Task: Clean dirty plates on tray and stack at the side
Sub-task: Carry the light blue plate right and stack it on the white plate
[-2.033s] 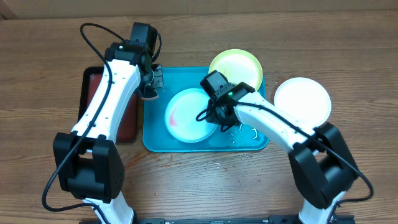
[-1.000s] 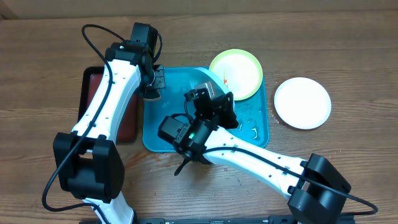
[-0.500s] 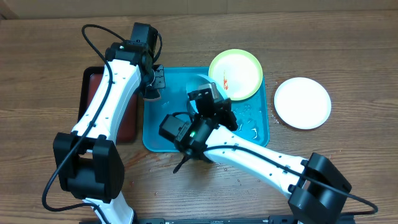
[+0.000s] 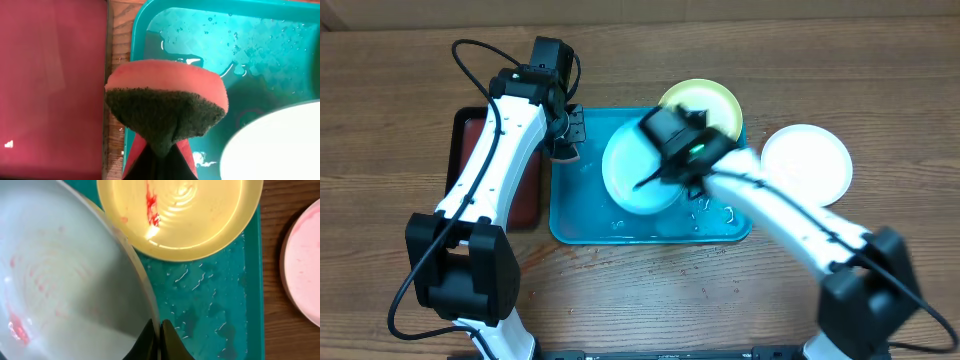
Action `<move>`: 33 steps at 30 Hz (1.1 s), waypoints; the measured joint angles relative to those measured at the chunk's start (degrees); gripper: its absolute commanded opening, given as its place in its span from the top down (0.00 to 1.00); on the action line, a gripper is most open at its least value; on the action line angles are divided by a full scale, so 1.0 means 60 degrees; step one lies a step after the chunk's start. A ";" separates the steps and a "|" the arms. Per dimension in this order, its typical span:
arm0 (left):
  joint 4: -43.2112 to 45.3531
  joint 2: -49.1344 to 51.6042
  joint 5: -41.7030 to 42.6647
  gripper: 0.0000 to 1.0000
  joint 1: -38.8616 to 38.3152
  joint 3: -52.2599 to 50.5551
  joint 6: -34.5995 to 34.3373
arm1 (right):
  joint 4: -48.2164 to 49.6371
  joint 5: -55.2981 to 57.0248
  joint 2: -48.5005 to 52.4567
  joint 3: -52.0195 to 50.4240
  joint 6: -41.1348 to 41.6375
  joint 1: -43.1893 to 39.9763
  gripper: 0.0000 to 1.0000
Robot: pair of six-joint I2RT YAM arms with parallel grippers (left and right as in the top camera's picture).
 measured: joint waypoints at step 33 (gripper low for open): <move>0.0004 0.0000 0.0084 0.96 0.0000 0.0000 0.0000 | 0.1810 -0.3840 -0.0692 -0.3508 -0.0852 -0.9708 0.88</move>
